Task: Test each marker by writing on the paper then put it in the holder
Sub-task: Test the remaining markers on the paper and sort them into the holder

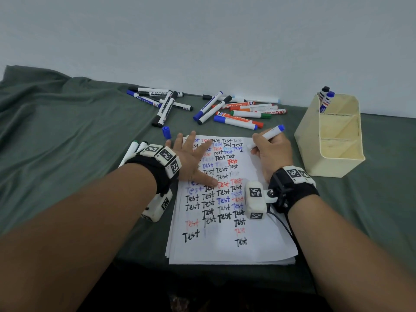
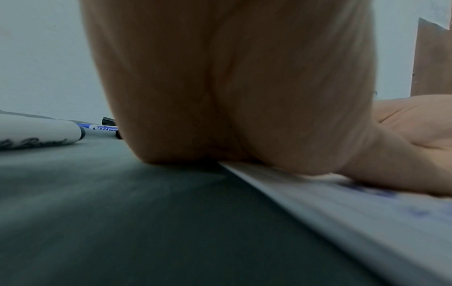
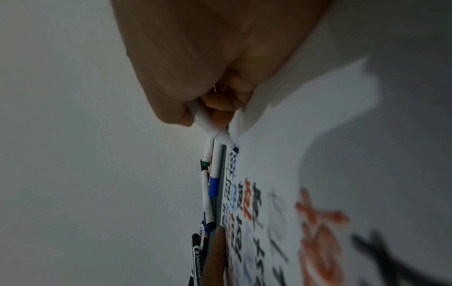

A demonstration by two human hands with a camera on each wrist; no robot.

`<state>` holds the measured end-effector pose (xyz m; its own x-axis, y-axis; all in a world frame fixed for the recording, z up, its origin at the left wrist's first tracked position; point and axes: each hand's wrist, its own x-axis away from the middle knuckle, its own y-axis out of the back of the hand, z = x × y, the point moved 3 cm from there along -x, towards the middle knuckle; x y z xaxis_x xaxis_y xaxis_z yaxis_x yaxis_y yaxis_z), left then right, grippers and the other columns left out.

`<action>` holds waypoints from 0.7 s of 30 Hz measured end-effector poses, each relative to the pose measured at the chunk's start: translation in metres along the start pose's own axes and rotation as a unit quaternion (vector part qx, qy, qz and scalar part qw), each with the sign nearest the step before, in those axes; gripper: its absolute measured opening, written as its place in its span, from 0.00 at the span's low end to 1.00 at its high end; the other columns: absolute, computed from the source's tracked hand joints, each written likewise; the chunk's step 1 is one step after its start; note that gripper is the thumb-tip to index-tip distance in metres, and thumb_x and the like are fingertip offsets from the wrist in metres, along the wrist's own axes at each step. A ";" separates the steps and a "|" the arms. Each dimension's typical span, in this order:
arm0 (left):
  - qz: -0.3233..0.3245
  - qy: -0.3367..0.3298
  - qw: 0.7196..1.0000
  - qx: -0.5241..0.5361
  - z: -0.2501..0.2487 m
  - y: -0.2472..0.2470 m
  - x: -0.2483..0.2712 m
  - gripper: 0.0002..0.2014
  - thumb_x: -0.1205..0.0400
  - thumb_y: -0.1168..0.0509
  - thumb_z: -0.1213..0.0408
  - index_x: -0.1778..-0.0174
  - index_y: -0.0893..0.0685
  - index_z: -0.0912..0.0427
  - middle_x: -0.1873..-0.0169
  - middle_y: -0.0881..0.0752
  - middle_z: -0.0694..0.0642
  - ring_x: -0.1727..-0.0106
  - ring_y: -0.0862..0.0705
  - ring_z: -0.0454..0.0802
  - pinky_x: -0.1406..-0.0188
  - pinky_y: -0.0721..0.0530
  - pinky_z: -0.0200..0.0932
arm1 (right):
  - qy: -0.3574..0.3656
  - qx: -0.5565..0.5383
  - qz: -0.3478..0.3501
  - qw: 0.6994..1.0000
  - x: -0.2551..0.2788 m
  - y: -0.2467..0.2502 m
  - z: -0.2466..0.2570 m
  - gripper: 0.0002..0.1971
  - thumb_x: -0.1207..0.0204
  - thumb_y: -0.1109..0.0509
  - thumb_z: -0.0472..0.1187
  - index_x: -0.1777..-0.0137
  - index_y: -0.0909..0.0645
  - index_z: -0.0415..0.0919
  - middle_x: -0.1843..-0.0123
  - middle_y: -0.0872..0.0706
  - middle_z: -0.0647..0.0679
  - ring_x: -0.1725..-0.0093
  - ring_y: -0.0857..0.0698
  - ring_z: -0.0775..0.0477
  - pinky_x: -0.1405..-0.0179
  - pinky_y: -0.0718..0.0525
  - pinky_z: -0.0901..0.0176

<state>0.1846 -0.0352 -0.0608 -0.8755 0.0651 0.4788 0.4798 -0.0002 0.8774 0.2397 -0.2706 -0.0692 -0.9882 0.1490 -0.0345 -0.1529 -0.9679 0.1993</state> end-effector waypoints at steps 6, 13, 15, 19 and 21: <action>0.009 0.003 1.000 0.007 0.003 -0.001 -0.002 0.69 0.55 0.49 0.07 0.20 0.71 0.28 0.15 0.73 0.50 0.14 0.69 0.63 0.18 0.62 0.71 | -0.012 -0.065 -0.017 0.998 0.005 0.004 0.003 0.06 0.31 0.27 0.54 0.68 0.13 0.60 0.71 0.12 0.51 0.71 0.17 0.56 0.63 0.18 0.53; -0.231 0.045 0.972 -0.022 0.003 0.023 0.001 0.39 0.25 0.48 0.21 0.25 0.27 0.41 0.21 0.33 0.53 0.23 0.36 0.60 0.27 0.35 0.63 | -0.005 -0.139 0.013 0.990 0.005 0.004 0.002 0.13 0.37 0.19 0.57 0.55 0.07 0.56 0.65 0.09 0.54 0.68 0.16 0.58 0.67 0.18 0.67; -0.269 0.070 0.960 -0.018 0.008 0.028 0.004 0.32 0.23 0.43 0.28 0.28 0.25 0.43 0.21 0.33 0.53 0.23 0.37 0.60 0.27 0.35 0.61 | 0.000 -0.146 0.017 0.989 0.005 0.004 0.001 0.11 0.37 0.18 0.53 0.54 0.07 0.55 0.64 0.08 0.53 0.68 0.16 0.57 0.68 0.18 0.67; -0.286 0.129 0.949 0.032 0.025 0.032 0.008 0.27 0.19 0.37 0.40 0.26 0.26 0.46 0.20 0.34 0.56 0.22 0.36 0.62 0.25 0.34 0.61 | 0.020 -0.167 0.023 0.985 0.003 0.003 0.001 0.07 0.29 0.17 0.38 0.55 0.11 0.48 0.65 0.10 0.47 0.70 0.16 0.52 0.70 0.18 0.61; -0.283 0.141 0.946 0.068 0.031 0.032 0.009 0.25 0.18 0.35 0.46 0.25 0.25 0.51 0.24 0.31 0.59 0.25 0.31 0.62 0.28 0.27 0.59 | 0.022 -0.192 0.021 0.981 0.003 0.003 0.001 0.11 0.28 0.17 0.34 0.53 0.15 0.44 0.68 0.12 0.45 0.72 0.17 0.50 0.74 0.19 0.61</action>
<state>0.1935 -0.0033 -0.0298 -0.9658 -0.2520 -0.0612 -0.0849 0.0843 0.9928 0.2360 -0.2727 -0.0678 -0.9913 0.1059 -0.0782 -0.0904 -0.9793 -0.1809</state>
